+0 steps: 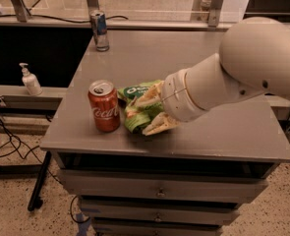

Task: Move green rice chip bag near coke can

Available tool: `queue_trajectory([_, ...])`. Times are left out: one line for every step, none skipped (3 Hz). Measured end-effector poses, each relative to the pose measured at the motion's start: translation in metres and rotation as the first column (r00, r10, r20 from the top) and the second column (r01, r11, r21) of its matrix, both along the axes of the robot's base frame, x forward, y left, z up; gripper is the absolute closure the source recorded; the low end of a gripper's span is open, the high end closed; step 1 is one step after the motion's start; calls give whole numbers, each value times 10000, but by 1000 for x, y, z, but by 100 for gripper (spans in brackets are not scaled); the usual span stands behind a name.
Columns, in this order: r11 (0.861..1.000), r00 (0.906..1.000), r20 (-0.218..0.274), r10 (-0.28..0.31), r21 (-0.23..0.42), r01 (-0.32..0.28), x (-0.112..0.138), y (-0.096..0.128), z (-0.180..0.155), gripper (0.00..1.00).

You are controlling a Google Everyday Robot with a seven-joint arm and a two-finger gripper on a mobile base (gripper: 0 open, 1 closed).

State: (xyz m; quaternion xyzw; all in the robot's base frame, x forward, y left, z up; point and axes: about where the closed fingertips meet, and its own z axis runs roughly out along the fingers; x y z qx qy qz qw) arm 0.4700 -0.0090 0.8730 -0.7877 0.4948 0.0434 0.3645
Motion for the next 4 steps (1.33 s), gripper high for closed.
queue_trajectory([10000,10000,-26,9,-66,-9,0,1,0,0])
queue_trajectory([9999,10000,46,-75,-88,76,1,-1,2,0])
queue_trajectory([9972,9950,688,-730,-99,739,14,-21,24,0])
queue_trajectory([9844,9715,1664,-1688,-219,1748,37,-55,63,0])
